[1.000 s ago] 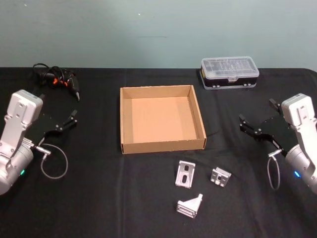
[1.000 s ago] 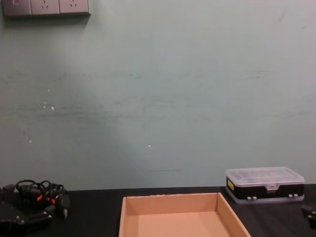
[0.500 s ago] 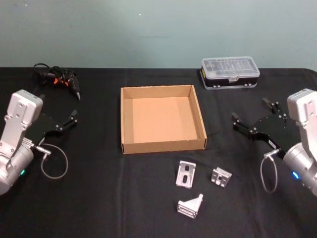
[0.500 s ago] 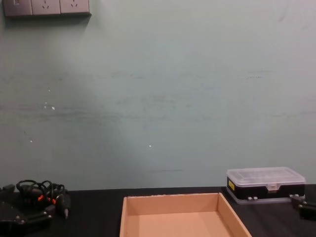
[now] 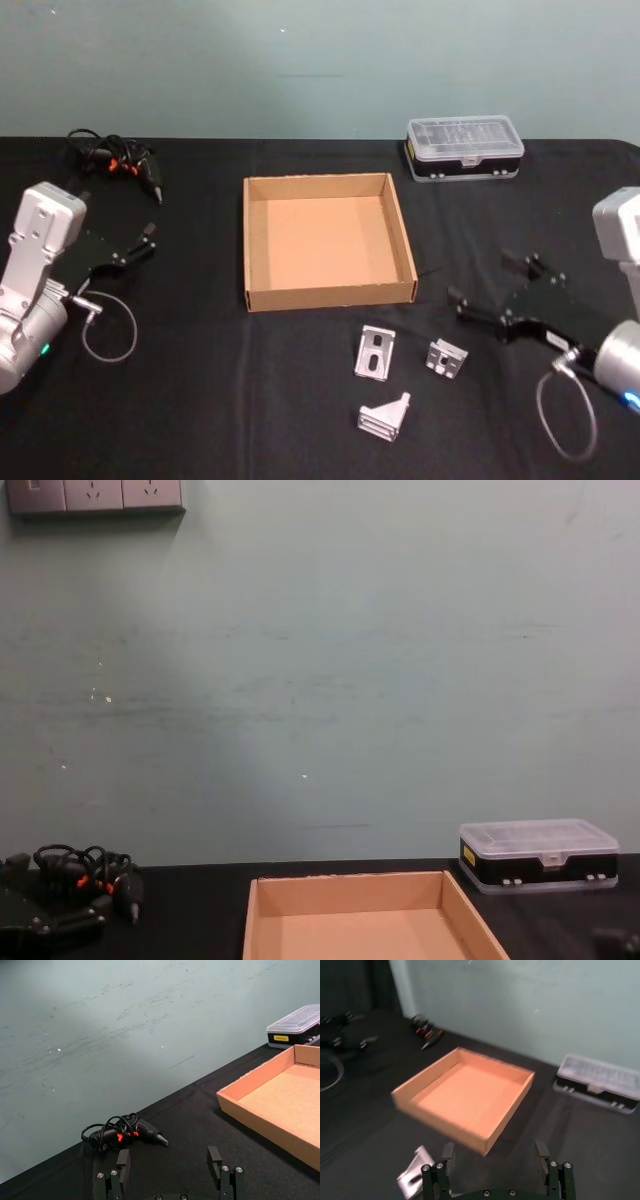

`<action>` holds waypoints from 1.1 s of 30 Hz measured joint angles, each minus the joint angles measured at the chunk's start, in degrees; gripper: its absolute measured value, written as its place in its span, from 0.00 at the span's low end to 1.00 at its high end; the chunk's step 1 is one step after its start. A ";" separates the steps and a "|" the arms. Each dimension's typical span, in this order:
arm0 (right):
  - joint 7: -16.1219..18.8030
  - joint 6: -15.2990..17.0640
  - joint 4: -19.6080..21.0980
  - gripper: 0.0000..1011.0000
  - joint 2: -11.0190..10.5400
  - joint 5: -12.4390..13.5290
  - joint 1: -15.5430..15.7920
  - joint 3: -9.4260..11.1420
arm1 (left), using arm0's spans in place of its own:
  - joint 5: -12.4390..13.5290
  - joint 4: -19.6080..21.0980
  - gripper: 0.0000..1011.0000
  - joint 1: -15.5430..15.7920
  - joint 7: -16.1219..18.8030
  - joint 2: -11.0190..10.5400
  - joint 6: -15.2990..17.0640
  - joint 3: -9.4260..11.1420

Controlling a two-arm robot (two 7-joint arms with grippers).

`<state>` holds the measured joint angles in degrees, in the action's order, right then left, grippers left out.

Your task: Use one hand to pick up the angle iron from the table and place it into the box.

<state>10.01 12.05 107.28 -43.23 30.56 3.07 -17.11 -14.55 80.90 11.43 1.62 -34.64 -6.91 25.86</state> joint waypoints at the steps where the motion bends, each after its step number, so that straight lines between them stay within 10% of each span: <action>1: 0.26 1.04 0.83 0.99 -0.60 0.18 0.49 0.21 | 0.00 0.00 1.00 0.00 0.00 0.00 0.00 0.00; 11: 3.01 11.44 4.64 0.99 -4.79 -1.40 2.06 -1.32 | 0.00 0.00 1.00 0.00 0.00 0.00 0.00 0.00; 33: 5.72 17.23 -1.02 0.99 1.23 -9.09 -5.11 -7.51 | 0.00 0.00 1.00 0.00 0.00 0.00 0.00 0.00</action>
<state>15.73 29.28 106.25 -42.00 21.48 -2.04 -24.62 -14.55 80.90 11.43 1.62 -34.65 -6.91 25.86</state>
